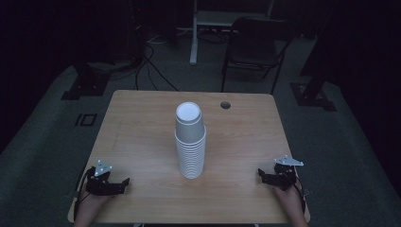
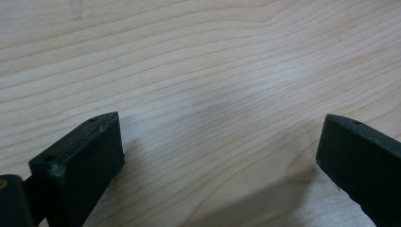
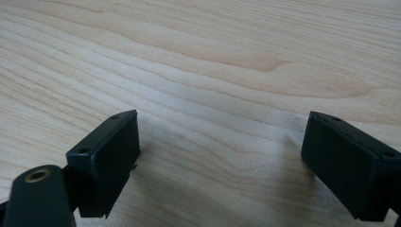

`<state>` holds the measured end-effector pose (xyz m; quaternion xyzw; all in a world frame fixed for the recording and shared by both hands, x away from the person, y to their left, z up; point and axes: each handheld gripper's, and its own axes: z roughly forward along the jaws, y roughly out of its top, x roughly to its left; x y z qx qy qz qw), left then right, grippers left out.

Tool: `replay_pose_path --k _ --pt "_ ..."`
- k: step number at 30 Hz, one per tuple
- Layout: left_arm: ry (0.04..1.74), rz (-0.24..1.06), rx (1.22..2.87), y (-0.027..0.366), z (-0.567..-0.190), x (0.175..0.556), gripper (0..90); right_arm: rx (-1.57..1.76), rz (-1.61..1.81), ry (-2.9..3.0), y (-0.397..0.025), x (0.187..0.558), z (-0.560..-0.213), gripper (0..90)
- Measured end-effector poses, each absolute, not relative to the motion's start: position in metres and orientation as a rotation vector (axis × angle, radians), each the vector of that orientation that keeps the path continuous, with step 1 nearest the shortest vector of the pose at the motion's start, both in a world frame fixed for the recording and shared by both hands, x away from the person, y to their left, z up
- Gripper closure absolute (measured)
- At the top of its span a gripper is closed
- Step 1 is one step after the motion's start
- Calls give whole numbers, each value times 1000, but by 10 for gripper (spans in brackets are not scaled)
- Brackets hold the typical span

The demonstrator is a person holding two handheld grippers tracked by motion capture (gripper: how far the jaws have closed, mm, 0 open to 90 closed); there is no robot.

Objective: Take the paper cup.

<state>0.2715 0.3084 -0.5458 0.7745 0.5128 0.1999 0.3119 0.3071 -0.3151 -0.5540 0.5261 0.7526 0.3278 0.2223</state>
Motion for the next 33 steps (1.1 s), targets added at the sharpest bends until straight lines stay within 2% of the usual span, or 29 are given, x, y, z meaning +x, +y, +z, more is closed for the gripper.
replay_pose_path --k 23,33 --pt "1160 466 2066 274 -528 285 23 1453 906 2079 -315 307 -554 116" --pt "990 419 2054 250 -503 289 23 1453 906 2079 -315 307 -554 116"
